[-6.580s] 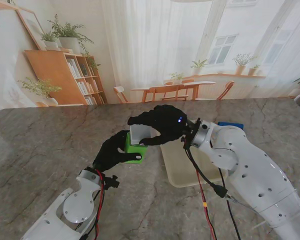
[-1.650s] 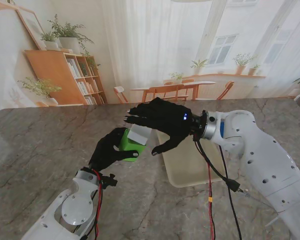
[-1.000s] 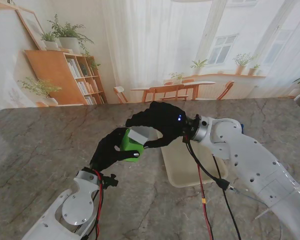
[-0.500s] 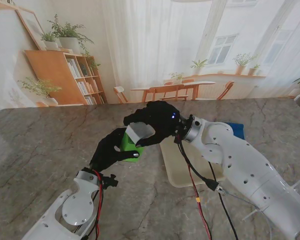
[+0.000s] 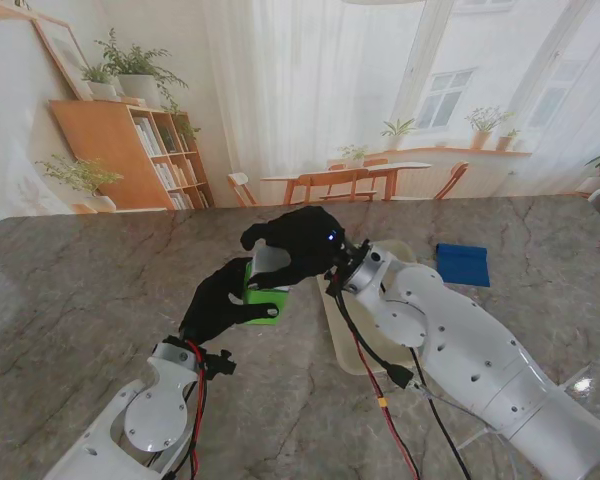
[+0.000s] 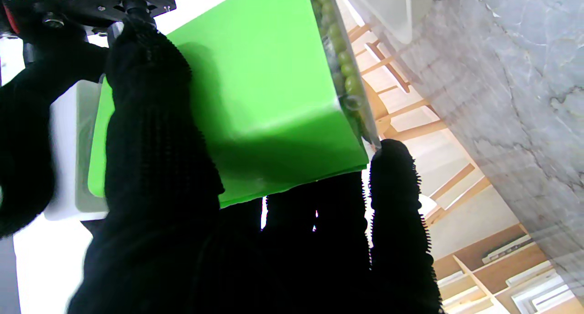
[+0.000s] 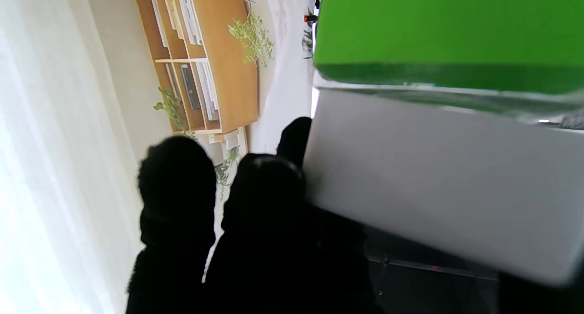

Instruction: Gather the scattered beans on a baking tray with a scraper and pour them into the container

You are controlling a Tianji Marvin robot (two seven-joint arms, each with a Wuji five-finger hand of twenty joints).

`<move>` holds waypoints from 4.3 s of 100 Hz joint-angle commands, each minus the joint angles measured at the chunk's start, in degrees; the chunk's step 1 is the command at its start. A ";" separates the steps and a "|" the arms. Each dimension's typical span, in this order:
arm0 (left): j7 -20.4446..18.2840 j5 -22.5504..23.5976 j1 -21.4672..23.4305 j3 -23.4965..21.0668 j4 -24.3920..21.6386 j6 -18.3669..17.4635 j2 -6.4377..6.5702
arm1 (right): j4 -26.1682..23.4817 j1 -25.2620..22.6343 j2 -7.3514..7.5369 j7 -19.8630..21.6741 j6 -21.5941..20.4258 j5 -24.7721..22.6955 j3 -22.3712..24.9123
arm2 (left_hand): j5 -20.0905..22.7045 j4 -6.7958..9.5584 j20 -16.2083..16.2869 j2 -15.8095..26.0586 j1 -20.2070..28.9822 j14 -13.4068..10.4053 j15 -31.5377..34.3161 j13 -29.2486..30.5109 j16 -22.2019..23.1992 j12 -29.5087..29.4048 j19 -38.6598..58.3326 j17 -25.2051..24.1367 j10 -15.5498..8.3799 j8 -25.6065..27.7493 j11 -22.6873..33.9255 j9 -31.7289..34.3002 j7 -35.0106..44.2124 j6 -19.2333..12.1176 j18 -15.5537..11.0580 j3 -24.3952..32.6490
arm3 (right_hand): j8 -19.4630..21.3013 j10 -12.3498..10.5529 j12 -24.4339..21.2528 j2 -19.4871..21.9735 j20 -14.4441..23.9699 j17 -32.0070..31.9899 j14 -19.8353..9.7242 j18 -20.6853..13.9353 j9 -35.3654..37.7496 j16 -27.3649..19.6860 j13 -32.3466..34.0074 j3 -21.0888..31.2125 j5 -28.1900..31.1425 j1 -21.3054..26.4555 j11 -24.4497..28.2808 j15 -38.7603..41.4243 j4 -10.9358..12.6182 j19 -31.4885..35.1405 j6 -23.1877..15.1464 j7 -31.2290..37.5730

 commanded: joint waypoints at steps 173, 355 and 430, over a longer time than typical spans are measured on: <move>0.10 -0.67 -0.08 0.01 -0.20 -0.14 -0.35 | 0.52 5.71 4.91 2.94 -22.58 -15.15 3.66 | 4.89 5.16 1.91 11.13 13.33 -2.34 1.86 1.13 0.95 3.87 0.39 0.09 -10.38 2.52 9.00 7.02 9.79 -10.51 -0.43 10.69 | 4.64 3.09 -17.73 -6.56 -12.80 -38.78 9.15 7.02 -40.97 -21.78 -39.62 27.07 -34.46 9.74 -34.78 -52.65 2.89 -23.02 8.40 -23.81; -0.24 0.45 -0.48 0.27 -0.04 1.87 -0.16 | -9.61 -3.59 1.53 17.94 0.53 2.00 6.39 | 4.59 5.18 2.03 11.53 13.41 -2.20 2.11 0.73 1.07 3.98 0.63 -0.27 -10.14 2.81 9.02 6.70 9.53 -10.05 -0.30 10.70 | -5.97 9.73 -9.72 26.55 5.36 -36.98 15.60 14.98 -30.30 -3.74 -34.48 -12.93 -23.48 6.28 -37.73 -32.99 4.28 -21.43 9.26 -23.30; 0.04 0.98 -0.41 0.06 -0.12 2.13 -0.15 | -10.68 -4.75 3.52 17.32 -3.12 -6.68 7.34 | 4.56 5.18 2.00 11.59 13.35 -2.24 2.18 0.68 1.03 3.98 0.74 -0.19 -10.20 2.77 9.08 6.67 9.56 -10.08 -0.36 10.70 | 3.60 -1.65 -1.00 6.53 4.34 -22.31 6.50 6.83 -17.00 -4.61 -20.53 2.03 -15.64 6.16 -22.47 -30.99 3.23 -15.59 1.97 -13.25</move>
